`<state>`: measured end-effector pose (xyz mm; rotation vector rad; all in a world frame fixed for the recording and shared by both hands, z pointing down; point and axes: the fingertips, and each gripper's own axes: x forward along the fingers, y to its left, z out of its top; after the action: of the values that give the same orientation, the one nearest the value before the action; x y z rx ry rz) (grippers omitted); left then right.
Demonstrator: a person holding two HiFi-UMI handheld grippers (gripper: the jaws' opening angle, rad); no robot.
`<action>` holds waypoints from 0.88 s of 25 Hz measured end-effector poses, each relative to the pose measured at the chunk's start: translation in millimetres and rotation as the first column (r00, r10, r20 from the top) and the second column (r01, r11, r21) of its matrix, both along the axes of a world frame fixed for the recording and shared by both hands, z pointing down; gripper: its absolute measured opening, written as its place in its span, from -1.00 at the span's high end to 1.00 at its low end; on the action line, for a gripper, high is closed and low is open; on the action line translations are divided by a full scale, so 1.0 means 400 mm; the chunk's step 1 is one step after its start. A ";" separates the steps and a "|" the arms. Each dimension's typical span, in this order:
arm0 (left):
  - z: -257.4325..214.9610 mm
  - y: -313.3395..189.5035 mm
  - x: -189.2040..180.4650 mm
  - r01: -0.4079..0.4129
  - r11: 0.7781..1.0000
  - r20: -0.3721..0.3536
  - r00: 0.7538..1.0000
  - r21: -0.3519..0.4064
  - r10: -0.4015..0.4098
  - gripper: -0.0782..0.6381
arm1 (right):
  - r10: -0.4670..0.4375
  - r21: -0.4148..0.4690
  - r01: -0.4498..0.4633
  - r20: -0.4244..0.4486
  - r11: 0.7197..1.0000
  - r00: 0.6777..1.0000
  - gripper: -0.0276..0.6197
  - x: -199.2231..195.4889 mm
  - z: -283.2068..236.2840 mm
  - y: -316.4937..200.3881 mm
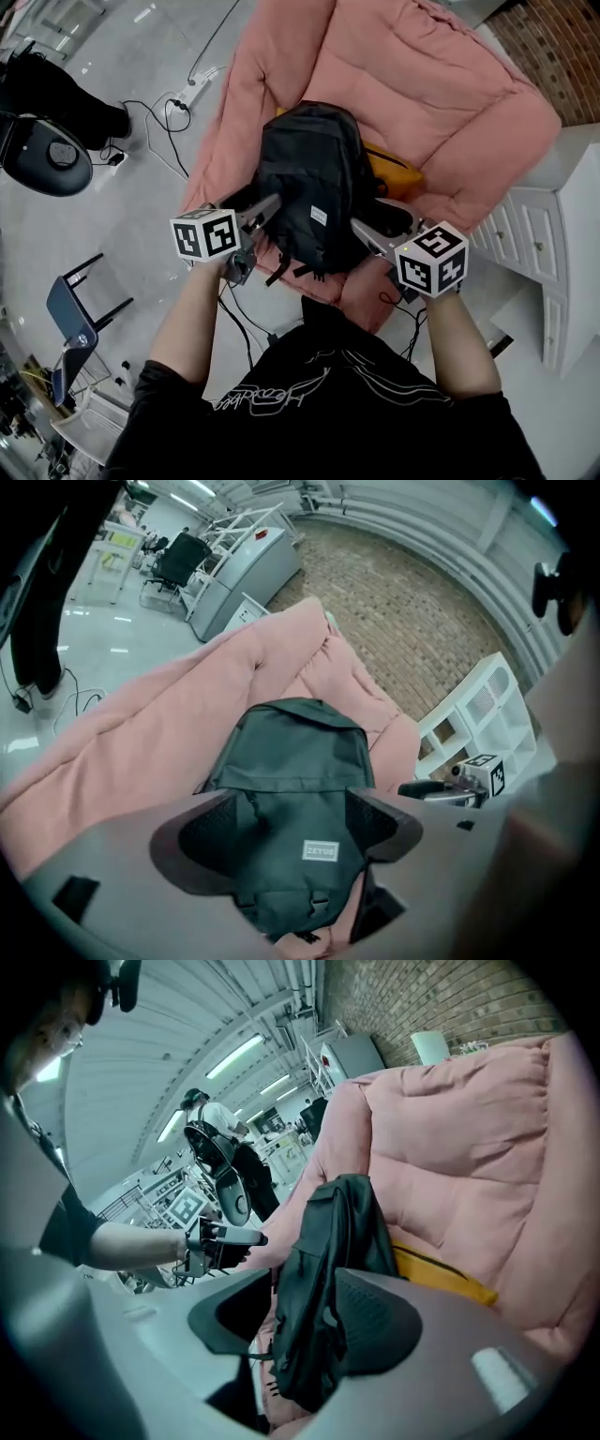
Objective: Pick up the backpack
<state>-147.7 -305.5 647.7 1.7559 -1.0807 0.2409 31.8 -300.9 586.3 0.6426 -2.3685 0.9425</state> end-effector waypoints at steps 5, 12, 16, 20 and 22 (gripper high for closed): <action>0.104 -0.023 -0.006 -0.084 0.994 0.100 0.991 -0.067 0.090 -0.24 | 0.006 -0.037 -0.008 -0.063 0.999 0.998 0.10 -0.009 0.097 -0.028; 0.179 -0.055 -0.019 -0.100 0.990 0.133 0.985 -0.097 0.112 -0.25 | 0.003 -0.047 -0.009 -0.123 0.999 0.992 0.00 -0.039 0.168 -0.047; 0.199 -0.079 -0.031 -0.100 0.991 0.145 0.983 -0.084 0.111 -0.25 | 0.008 -0.063 -0.018 -0.148 0.998 0.989 0.00 -0.058 0.194 -0.055; 0.228 -0.091 -0.033 -0.118 0.989 0.136 0.982 -0.084 0.129 -0.25 | 0.015 -0.074 -0.027 -0.151 0.997 0.988 0.00 -0.068 0.217 -0.062; 0.238 -0.096 -0.027 -0.137 0.987 0.138 0.979 -0.083 0.147 -0.25 | 0.022 -0.082 -0.034 -0.144 0.996 0.989 0.00 -0.068 0.226 -0.069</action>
<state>-158.7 -344.1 742.7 1.7731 -1.0359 0.4964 4.5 -328.4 676.8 0.6890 -2.1875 0.9694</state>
